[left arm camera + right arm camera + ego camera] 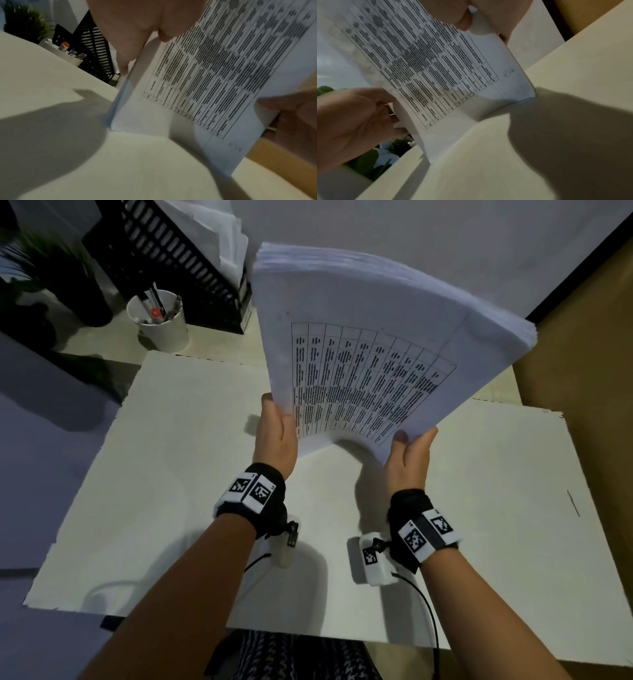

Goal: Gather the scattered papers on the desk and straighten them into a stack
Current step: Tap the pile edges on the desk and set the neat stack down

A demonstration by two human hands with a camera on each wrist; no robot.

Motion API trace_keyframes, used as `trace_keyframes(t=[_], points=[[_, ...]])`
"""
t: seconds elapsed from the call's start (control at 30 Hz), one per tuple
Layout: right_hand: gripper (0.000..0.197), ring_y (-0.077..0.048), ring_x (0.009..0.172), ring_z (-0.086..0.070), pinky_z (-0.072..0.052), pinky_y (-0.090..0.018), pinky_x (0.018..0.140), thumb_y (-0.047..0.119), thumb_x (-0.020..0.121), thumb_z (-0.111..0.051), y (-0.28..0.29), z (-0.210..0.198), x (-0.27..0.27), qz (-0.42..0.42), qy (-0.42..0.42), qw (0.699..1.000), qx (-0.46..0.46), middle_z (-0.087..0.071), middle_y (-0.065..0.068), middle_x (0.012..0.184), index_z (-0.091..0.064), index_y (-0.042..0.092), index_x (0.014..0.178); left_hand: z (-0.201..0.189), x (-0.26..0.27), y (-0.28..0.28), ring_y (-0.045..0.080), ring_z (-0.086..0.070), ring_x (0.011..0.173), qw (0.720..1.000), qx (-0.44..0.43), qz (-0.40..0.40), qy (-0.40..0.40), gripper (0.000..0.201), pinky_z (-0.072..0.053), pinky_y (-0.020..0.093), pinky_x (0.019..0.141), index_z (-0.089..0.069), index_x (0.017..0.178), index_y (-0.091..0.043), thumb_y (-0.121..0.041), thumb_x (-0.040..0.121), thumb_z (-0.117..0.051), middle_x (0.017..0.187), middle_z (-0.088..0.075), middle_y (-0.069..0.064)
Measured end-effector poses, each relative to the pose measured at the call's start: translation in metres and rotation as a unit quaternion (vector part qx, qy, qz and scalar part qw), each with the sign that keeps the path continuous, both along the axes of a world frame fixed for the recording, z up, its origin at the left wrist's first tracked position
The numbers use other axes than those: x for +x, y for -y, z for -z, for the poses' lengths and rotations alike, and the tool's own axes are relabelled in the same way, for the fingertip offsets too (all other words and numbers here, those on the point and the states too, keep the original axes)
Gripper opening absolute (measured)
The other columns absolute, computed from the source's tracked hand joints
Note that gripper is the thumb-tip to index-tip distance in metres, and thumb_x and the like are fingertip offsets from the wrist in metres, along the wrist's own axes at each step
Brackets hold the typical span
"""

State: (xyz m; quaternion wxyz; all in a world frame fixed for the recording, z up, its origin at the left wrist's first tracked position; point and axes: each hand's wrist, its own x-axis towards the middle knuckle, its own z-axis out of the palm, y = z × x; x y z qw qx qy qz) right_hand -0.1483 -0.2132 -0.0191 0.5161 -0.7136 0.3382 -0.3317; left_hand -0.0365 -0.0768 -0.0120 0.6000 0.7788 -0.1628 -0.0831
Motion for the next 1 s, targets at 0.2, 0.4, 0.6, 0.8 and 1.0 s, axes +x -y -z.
trace_keyframes(t=[0.2,0.4,0.6,0.8,1.0], points=[[0.006,0.004,0.063,-0.045,-0.034,-0.006,0.054,0.001,0.097,-0.039,0.003,-0.005,-0.001,0.021,-0.059,0.995,-0.072,-0.045,0.011,0.079,-0.038,0.005,0.102,-0.003,0.009,-0.008,0.006,-0.042,0.063,0.994,0.096,-0.007,0.043,0.007,-0.028,0.018,0.052,-0.035,0.100,-0.010,-0.008,0.101,-0.029,0.074,-0.043,-0.006],[0.028,-0.017,0.064,-0.040,-0.035,-0.021,0.056,0.006,0.096,-0.043,0.013,0.001,-0.009,-0.026,-0.298,0.953,0.037,-0.040,0.000,0.068,-0.036,0.014,0.070,0.004,0.015,-0.028,0.036,-0.055,0.090,0.938,0.322,0.063,-0.110,0.025,-0.040,0.029,0.068,-0.056,0.105,0.007,-0.005,0.095,-0.036,0.096,-0.059,0.018],[0.037,-0.022,0.080,-0.040,-0.028,-0.023,0.057,0.001,0.091,-0.041,0.006,0.033,-0.010,-0.046,-0.457,0.883,0.100,-0.033,0.000,0.065,-0.028,0.014,0.060,0.024,0.006,-0.038,0.018,-0.029,0.053,0.891,0.407,0.066,-0.189,0.033,-0.020,0.026,0.047,-0.026,0.059,-0.010,0.003,0.085,-0.041,0.062,-0.031,0.003],[0.034,-0.024,0.079,-0.043,-0.030,-0.024,0.055,0.001,0.090,-0.042,0.003,0.040,-0.009,-0.034,-0.470,0.875,0.115,-0.037,-0.001,0.065,-0.031,0.012,0.060,0.026,0.004,-0.038,0.026,-0.049,0.086,0.904,0.367,-0.008,-0.219,0.027,-0.040,0.028,0.074,-0.052,0.113,-0.005,-0.001,0.087,-0.046,0.102,-0.053,0.009],[0.034,-0.017,0.058,-0.037,-0.024,-0.022,0.046,-0.001,0.089,-0.041,0.000,0.037,-0.007,-0.038,-0.481,0.870,0.104,-0.035,-0.001,0.064,-0.029,0.012,0.059,0.026,0.003,-0.036,0.034,-0.059,0.100,0.903,0.366,-0.028,-0.223,0.033,-0.045,0.034,0.076,-0.050,0.118,-0.004,-0.002,0.086,-0.046,0.118,-0.058,0.016]])
